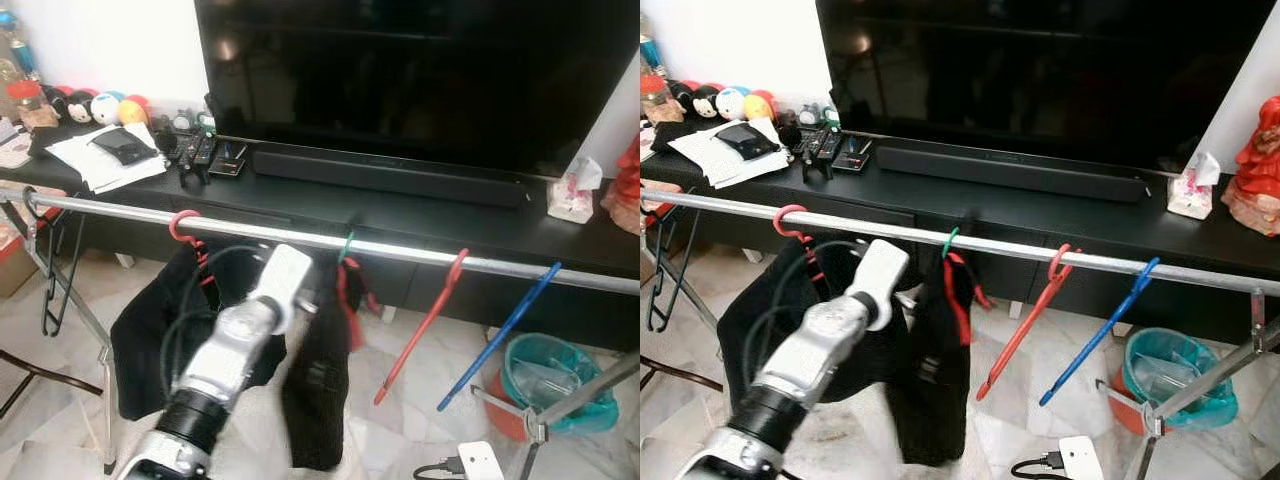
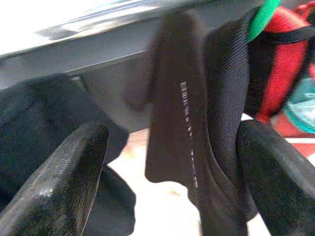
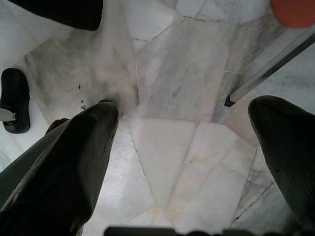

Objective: Hang hanger

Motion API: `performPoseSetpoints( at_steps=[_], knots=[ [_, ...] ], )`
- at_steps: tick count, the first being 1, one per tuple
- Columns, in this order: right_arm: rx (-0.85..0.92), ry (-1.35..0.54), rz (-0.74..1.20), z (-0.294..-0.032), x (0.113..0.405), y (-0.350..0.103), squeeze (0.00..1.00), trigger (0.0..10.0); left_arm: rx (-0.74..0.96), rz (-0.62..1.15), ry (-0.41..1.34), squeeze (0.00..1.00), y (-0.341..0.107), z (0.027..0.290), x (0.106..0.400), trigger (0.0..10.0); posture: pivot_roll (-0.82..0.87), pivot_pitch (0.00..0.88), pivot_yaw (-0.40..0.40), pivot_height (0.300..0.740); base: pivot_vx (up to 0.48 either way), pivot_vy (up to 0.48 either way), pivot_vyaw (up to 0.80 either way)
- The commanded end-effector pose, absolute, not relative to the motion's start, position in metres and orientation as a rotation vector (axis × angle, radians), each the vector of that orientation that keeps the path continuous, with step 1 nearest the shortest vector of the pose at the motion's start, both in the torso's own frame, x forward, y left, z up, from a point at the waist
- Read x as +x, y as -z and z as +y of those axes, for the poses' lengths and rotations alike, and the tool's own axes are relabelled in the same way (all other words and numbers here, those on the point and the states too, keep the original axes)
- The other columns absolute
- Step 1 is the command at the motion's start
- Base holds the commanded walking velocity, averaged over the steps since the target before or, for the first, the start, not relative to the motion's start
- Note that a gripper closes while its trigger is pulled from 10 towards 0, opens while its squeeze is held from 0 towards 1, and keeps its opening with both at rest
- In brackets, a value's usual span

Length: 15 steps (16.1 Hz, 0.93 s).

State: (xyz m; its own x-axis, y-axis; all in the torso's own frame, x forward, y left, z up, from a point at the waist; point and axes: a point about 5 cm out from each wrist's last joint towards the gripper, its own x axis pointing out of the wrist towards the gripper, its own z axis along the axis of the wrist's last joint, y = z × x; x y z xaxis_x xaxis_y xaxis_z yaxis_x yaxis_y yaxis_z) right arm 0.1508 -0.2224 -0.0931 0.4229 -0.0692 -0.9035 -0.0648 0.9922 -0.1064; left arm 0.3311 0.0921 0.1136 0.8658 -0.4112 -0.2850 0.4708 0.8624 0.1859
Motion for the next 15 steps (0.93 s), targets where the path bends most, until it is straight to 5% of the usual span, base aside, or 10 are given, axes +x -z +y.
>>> performPoseSetpoints(
  at_steps=[1, 5, 15],
  knots=[
    [-0.129, 0.007, 1.138, -0.223, 0.15, 0.093, 0.0, 10.0, 0.29, 0.253, 0.412, 0.0, -0.11, 0.108, 0.332, 10.0, 0.09, 0.0, -0.068, 0.732, 0.0, 0.0, 0.0],
    [-0.129, 0.006, 1.139, -0.222, 0.15, 0.094, 0.0, 10.0, 0.31, 0.261, 0.369, 0.0, -0.107, 0.118, 0.327, 10.0, 0.08, 0.0, -0.06, 0.732, 0.0, 0.0, 0.0],
    [-0.132, -0.007, 1.136, -0.222, 0.151, 0.093, 0.0, 10.0, 0.306, 0.269, 0.676, 0.0, -0.099, 0.133, 0.312, 10.0, 0.1, 0.0, -0.084, 0.732, 0.0, 0.0, 0.0]
  ],
)
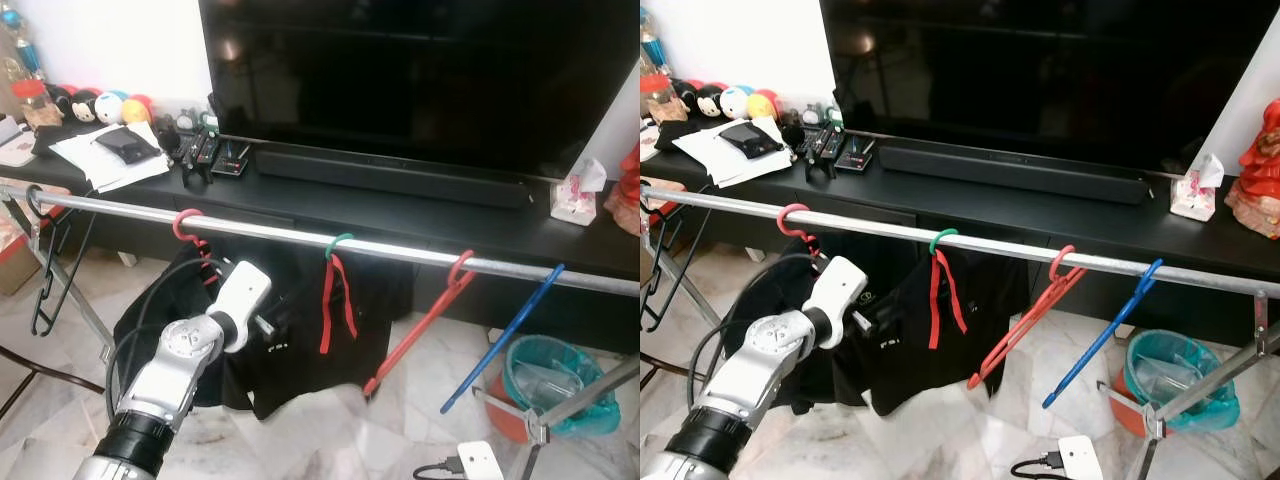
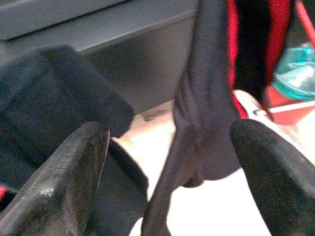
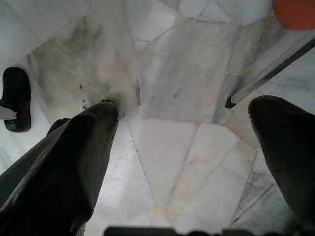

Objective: Hang hanger

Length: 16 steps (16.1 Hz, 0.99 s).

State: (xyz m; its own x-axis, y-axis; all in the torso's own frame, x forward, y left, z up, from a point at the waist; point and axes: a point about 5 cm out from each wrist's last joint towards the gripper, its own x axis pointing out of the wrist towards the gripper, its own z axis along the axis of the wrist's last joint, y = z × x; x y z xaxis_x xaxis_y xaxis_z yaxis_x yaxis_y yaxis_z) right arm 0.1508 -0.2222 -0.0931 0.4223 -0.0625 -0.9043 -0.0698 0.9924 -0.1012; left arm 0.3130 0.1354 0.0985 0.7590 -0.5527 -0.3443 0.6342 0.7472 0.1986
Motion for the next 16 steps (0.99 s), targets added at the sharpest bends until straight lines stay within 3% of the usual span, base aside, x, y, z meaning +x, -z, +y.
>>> performPoseSetpoints(
  at_steps=[1, 8, 12, 13, 14, 16],
  knots=[
    [-0.131, -0.007, 1.135, -0.223, 0.152, 0.093, 0.0, 10.0, 0.314, 0.273, 0.712, 0.0, -0.096, 0.128, 0.314, 10.0, 0.1, 0.0, -0.086, 0.732, 0.0, 0.0, 0.0],
    [-0.132, -0.004, 1.132, -0.224, 0.152, 0.092, 0.0, 10.0, 0.251, 0.252, 0.518, 0.0, -0.091, 0.109, 0.344, 10.0, 0.09, 0.0, -0.096, 0.732, 0.0, 0.0, 0.0],
    [-0.13, -0.001, 1.13, -0.224, 0.153, 0.092, 0.0, 10.0, 0.233, 0.306, 0.523, 0.0, -0.08, 0.095, 0.346, 10.0, 0.09, 0.0, -0.092, 0.732, 0.0, 0.0, 0.0],
    [-0.13, -0.002, 1.13, -0.224, 0.153, 0.092, 0.0, 10.0, 0.222, 0.311, 0.526, 0.0, -0.078, 0.092, 0.347, 5.9, 0.09, 0.0, -0.093, 0.732, 0.0, 0.0, 0.0],
    [-0.13, -0.002, 1.129, -0.224, 0.153, 0.092, 0.0, 10.0, 0.218, 0.312, 0.533, 0.0, -0.077, 0.09, 0.346, 0.0, 0.09, 0.0, -0.092, 0.732, 0.0, 0.0, 0.0],
    [-0.129, -0.001, 1.129, -0.223, 0.153, 0.092, 0.0, 10.0, 0.215, 0.312, 0.542, 0.0, -0.076, 0.088, 0.346, 0.0, 0.09, 0.0, -0.091, 0.732, 0.0, 0.0, 0.0]
  ],
)
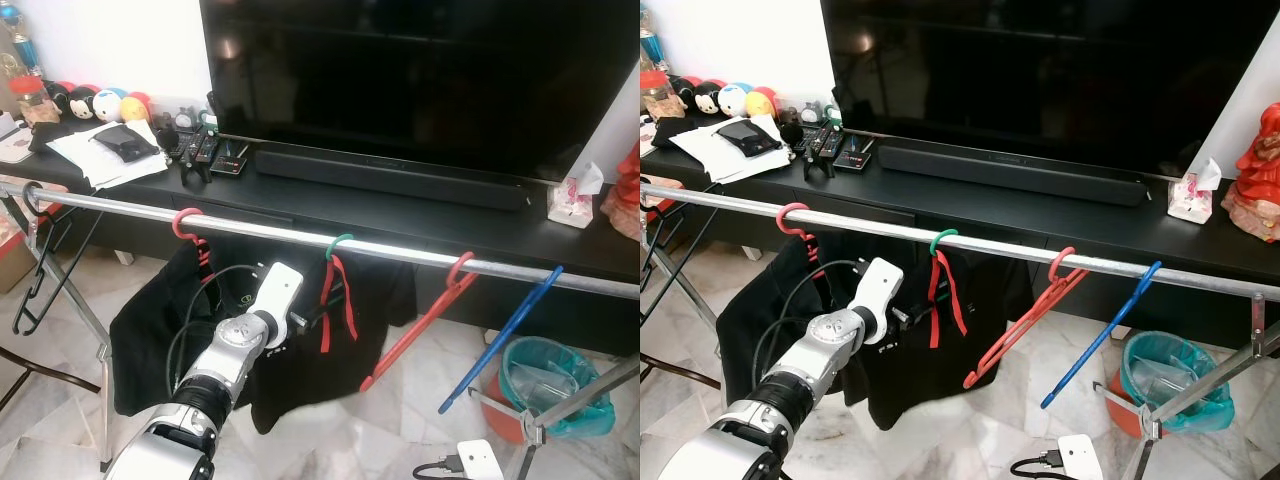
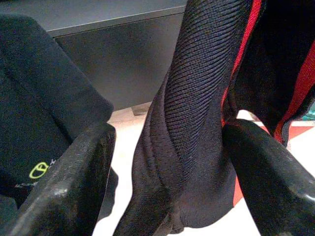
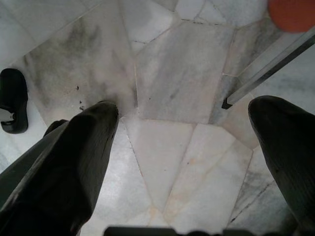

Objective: Hang hanger

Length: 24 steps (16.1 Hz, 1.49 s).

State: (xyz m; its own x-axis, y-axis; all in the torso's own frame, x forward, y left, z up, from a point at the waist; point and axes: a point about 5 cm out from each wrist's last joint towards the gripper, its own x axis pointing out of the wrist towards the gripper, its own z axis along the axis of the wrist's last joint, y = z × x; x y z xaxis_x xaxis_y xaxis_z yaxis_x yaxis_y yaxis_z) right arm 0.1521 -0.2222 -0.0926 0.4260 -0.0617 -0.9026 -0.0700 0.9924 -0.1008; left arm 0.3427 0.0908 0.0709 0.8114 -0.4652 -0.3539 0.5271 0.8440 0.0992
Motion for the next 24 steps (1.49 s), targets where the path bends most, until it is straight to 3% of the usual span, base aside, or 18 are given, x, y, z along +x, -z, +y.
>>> performPoseSetpoints(
  at_steps=[1, 24],
  knots=[
    [-0.128, 0.0, 1.128, -0.223, 0.153, 0.092, 0.0, 10.0, 0.219, 0.309, 0.546, 0.0, -0.076, 0.088, 0.347, 0.0, 0.09, 0.0, -0.09, 0.732, 0.0, 0.0, 0.0],
    [-0.131, -0.006, 1.134, -0.222, 0.151, 0.093, 0.0, 10.0, 0.203, 0.261, 0.568, 0.0, -0.078, 0.078, 0.348, 0.0, 0.08, 0.0, -0.075, 0.732, 0.0, 0.0, 0.0]
  ],
)
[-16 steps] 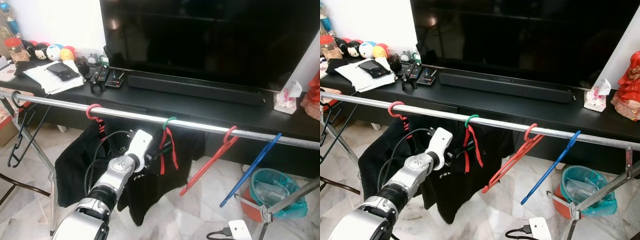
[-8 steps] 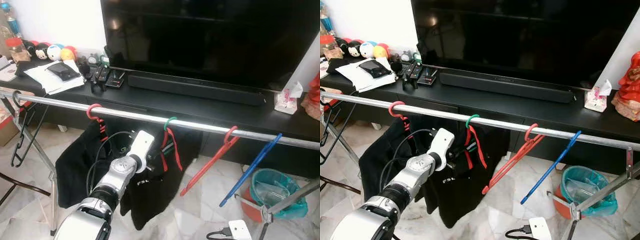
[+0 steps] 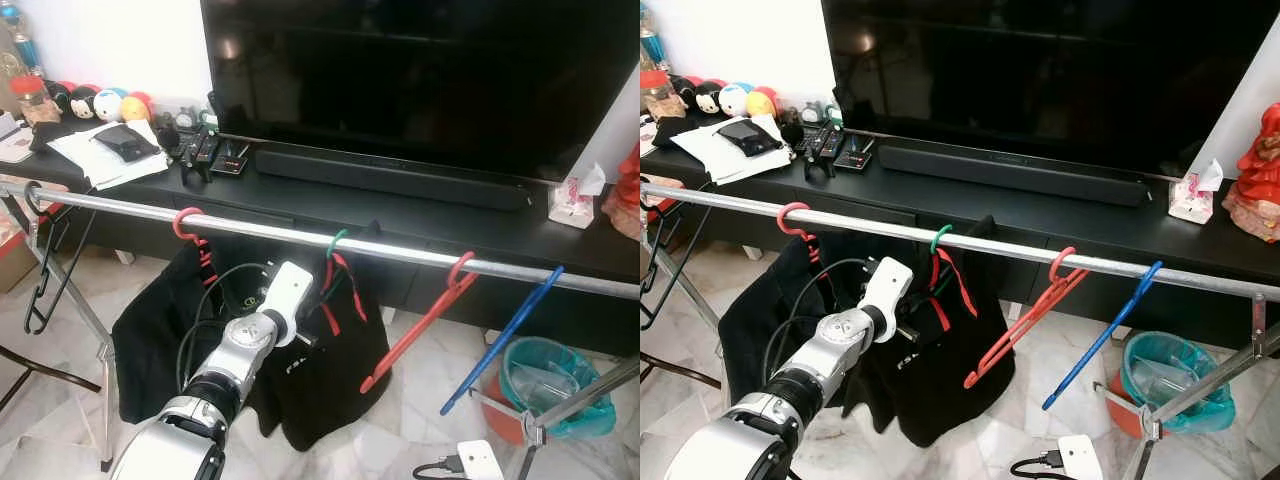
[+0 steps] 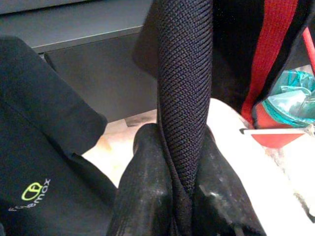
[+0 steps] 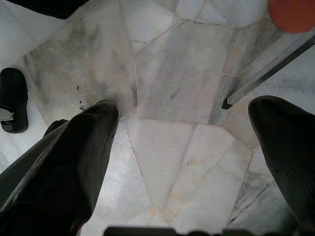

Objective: Hang hanger

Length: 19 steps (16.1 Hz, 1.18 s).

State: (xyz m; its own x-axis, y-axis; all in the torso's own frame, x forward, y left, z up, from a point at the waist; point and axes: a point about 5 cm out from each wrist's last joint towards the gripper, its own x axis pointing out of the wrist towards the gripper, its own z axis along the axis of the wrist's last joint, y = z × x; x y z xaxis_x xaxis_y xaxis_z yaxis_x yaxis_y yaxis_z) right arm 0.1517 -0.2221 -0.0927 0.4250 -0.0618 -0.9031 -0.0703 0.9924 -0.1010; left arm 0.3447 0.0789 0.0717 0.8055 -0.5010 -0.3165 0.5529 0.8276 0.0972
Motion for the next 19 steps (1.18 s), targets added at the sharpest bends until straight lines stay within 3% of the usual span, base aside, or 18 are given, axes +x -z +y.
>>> performPoseSetpoints(
  at_steps=[1, 7, 12, 13, 14, 19],
  knots=[
    [-0.131, -0.007, 1.134, -0.222, 0.151, 0.093, 0.0, 10.0, 0.203, 0.261, 0.567, 0.0, -0.077, 0.078, 0.348, 0.0, 0.08, 0.0, -0.074, 0.732, 0.0, 0.0, 0.0],
    [-0.128, -0.006, 1.135, -0.221, 0.15, 0.094, 0.0, 10.0, 0.205, 0.235, 0.55, 0.0, -0.08, 0.077, 0.349, 0.0, 0.08, 0.0, -0.073, 0.732, 0.0, 0.0, 0.0],
    [-0.124, -0.002, 1.133, -0.221, 0.151, 0.093, 0.0, 10.0, 0.167, 0.08, 0.476, 0.0, -0.098, 0.086, 0.351, 0.1, 0.09, 0.0, -0.073, 0.732, 0.0, 0.0, 0.0],
    [-0.122, 0.0, 1.133, -0.221, 0.151, 0.093, 0.0, 10.0, 0.16, 0.05, 0.479, 0.0, -0.101, 0.087, 0.349, 2.2, 0.09, 0.0, -0.068, 0.732, 0.0, 0.0, 0.0],
    [-0.12, 0.001, 1.132, -0.22, 0.151, 0.094, 0.0, 10.0, 0.169, 0.017, 0.49, 0.0, -0.101, 0.089, 0.344, 9.8, 0.09, 0.0, -0.065, 0.732, 0.0, 0.0, 0.0],
    [-0.114, 0.008, 1.13, -0.221, 0.15, 0.094, 0.0, 10.0, 0.153, -0.041, 0.44, 0.0, -0.106, 0.113, 0.323, 10.0, 0.1, 0.0, -0.059, 0.732, 0.0, 0.0, 0.0]
  ],
)
